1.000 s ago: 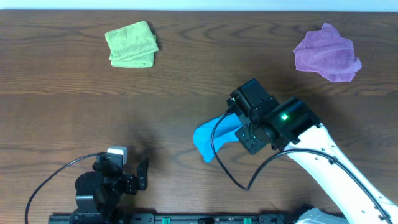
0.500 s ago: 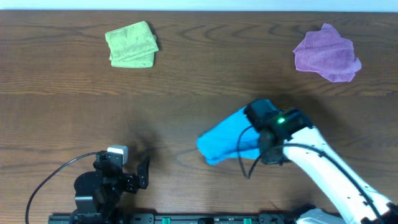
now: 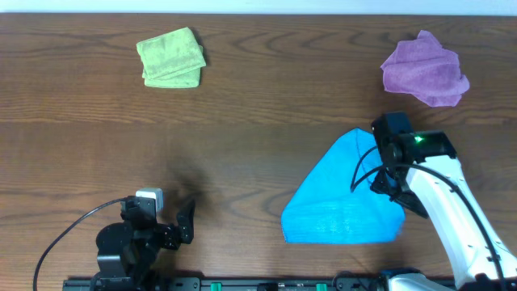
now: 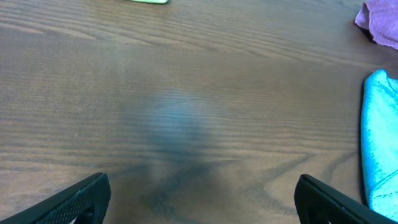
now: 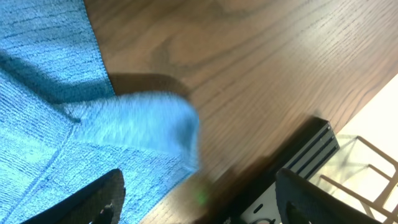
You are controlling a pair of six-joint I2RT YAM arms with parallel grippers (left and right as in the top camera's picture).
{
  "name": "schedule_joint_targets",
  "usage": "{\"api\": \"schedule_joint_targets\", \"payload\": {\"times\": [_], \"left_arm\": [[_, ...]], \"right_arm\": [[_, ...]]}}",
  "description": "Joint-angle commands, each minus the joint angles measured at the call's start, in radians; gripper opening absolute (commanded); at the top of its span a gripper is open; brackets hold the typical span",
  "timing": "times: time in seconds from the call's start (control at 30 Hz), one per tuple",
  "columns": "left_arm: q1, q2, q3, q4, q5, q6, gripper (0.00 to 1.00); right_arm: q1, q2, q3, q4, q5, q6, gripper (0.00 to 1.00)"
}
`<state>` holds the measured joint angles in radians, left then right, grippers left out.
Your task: Fold the cloth
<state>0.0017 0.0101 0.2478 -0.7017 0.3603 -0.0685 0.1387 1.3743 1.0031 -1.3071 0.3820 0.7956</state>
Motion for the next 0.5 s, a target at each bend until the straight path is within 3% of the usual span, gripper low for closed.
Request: {"api": "schedule_joint_targets", "payload": {"times": [0.0,0.07,0.13,0.47], "left_arm": [[-0.002,-0.006,-0.005,0.003,0.007,-0.011,0.95],[-0.002,-0.006,-0.005,0.003,0.007,-0.011,0.96],[-0.002,-0.006,-0.005,0.003,0.007,-0.011,0.96],[-0.002,-0.006,-0.005,0.003,0.007,-0.011,0.96]], "right_arm": [[0.003,-0.016,0.002,0.067,-0.062,-0.143,0.73],[0.011,-0.014,0.002,0.174,-0.196,-0.305,0.7],[0.008,-0.005,0.001,0.252,-0.285,-0.371,0.67],[-0.008,0.204,0.001,0.418,-0.468,-0.427,0.57]]}}
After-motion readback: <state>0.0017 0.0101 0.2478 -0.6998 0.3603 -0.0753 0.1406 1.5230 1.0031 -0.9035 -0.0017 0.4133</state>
